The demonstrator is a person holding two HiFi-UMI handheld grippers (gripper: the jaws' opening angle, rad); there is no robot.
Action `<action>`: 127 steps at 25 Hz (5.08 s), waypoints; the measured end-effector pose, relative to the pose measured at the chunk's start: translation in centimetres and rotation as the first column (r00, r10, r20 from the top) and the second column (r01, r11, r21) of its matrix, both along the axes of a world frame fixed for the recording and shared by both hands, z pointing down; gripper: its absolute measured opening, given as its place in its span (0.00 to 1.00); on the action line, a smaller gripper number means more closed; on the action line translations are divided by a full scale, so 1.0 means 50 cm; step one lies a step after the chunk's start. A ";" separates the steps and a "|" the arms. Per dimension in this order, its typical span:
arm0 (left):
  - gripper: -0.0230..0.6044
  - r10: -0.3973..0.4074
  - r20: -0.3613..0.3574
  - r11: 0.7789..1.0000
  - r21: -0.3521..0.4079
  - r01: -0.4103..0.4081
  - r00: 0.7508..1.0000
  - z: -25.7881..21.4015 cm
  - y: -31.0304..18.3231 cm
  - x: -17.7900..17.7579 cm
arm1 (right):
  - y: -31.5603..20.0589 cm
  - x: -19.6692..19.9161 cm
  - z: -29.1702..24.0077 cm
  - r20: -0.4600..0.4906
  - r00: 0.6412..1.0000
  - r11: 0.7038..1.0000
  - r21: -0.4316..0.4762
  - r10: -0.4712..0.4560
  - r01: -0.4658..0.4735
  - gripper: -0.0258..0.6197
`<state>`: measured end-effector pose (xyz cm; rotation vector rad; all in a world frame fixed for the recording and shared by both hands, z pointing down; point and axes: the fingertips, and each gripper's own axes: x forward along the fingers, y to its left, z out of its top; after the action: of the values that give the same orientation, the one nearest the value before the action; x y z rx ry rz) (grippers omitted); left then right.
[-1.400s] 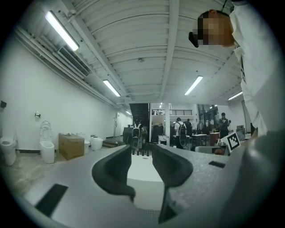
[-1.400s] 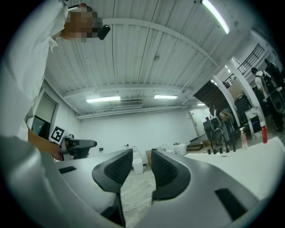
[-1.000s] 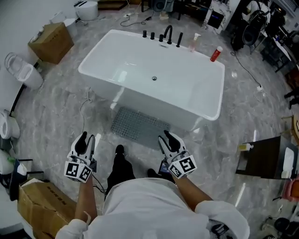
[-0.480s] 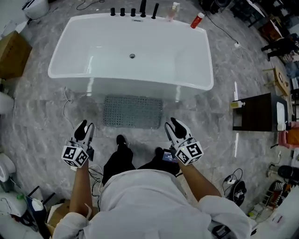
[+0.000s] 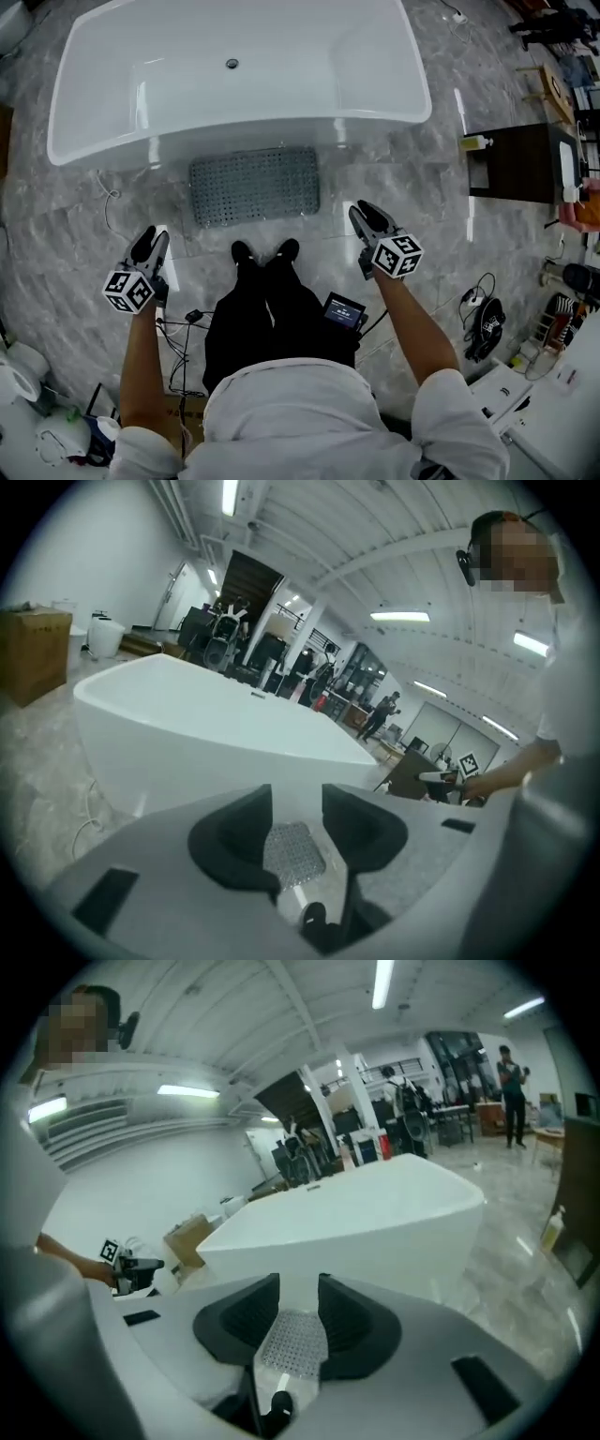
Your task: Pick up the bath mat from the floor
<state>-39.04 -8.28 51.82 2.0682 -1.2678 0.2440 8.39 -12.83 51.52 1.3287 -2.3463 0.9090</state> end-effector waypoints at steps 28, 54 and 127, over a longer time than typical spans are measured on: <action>0.38 0.047 -0.018 0.805 -0.591 -0.048 0.999 1.103 0.029 0.007 | -0.027 0.090 1.163 -0.177 0.941 0.867 -0.465 -0.290 0.180 0.28; 0.46 0.129 0.178 0.757 -0.653 0.019 0.976 1.518 -0.082 -0.144 | -0.163 0.177 1.485 -0.218 0.966 0.907 -0.421 -0.140 0.037 0.36; 0.06 0.144 0.129 0.775 0.602 -0.193 0.981 -0.899 -0.013 0.162 | 0.055 -0.107 -0.860 0.104 0.984 0.761 0.647 -0.142 0.042 0.10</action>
<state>-30.95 -8.93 6.86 2.7611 -1.3229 -0.0252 3.03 -10.10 8.51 1.3737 -2.9640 0.1422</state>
